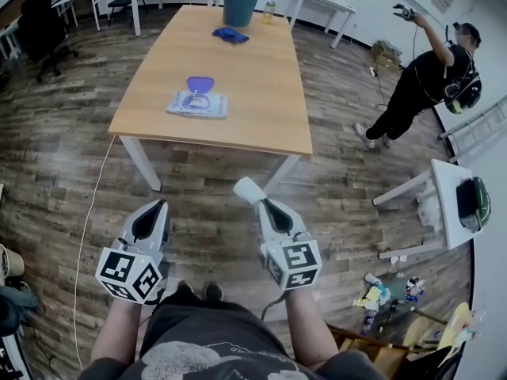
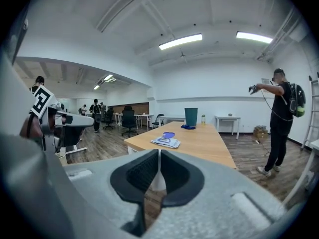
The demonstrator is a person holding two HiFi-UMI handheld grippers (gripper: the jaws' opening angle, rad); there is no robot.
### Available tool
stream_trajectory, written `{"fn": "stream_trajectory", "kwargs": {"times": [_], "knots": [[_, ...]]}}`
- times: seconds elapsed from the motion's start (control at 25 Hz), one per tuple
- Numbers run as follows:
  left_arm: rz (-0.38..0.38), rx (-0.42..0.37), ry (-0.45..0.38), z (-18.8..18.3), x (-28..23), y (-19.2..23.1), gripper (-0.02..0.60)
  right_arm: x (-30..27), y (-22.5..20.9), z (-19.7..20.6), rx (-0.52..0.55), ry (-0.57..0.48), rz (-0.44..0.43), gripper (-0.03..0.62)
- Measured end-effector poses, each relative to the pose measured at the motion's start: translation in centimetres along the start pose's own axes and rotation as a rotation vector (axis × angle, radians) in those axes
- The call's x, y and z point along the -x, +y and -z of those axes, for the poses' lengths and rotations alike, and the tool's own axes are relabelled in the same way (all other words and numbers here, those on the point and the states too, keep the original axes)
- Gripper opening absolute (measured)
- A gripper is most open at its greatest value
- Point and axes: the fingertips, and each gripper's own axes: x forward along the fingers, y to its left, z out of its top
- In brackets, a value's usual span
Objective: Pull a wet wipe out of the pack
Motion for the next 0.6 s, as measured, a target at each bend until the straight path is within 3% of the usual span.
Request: {"fn": "stream_trajectory", "kwargs": {"times": [0.36,0.6], "knots": [[0.035,-0.014,-0.029,-1.5,1.5,1.3,0.018,1.6,1.9,-1.7,0.013,-0.019,0.077,0.006],[0.060,-0.071,-0.060,-3.2,5.8,2.8,0.018,2.9,6.8,-3.2,0.015,-0.071,0.084,0.006]]}}
